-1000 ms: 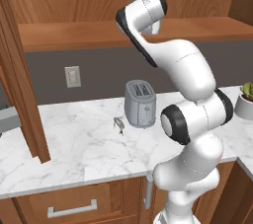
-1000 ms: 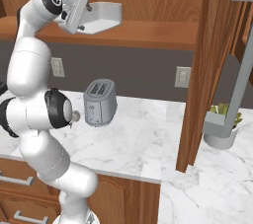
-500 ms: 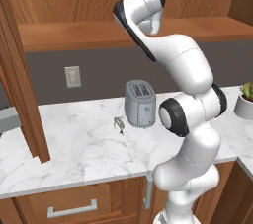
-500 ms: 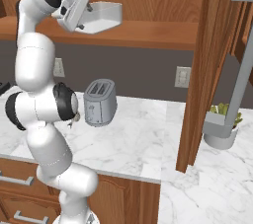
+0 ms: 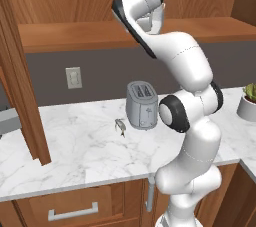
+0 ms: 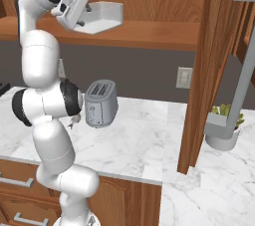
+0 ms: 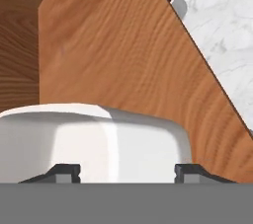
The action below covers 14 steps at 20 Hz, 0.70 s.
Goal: Retrieve the tupperware from the cabinet, then place the raw meat into the tupperware to avoid contamination.
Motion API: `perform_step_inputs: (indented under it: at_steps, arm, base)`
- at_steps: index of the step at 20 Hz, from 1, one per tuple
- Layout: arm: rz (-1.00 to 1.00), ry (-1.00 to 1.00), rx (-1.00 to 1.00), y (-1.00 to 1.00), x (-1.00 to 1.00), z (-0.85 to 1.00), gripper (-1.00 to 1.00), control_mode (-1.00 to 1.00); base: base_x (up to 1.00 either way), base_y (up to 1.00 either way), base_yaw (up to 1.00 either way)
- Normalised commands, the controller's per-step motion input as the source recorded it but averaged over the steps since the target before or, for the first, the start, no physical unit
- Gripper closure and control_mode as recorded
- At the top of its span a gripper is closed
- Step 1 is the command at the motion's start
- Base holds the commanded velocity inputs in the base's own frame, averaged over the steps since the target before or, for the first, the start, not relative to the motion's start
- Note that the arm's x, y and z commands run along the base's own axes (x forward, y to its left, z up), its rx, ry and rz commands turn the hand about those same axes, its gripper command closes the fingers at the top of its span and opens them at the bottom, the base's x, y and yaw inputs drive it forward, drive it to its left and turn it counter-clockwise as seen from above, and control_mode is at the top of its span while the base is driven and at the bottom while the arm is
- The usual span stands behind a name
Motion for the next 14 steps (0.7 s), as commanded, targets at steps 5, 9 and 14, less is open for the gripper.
perform_step_inputs:
  at_steps: [5, 9, 14]
  arm:
    - [0.00, 0.00, 0.00, 0.08, 0.04, 0.00, 1.00, -1.00]
    - [0.00, 0.00, 0.00, 0.07, 0.07, -0.02, 1.00, -1.00]
    - [-0.01, 0.00, 0.00, 0.03, 0.05, 0.00, 1.00, -1.00]
  base:
    - [0.00, 0.00, 0.00]
    - [0.00, 0.00, 0.00]
    - [0.00, 0.00, 0.00]
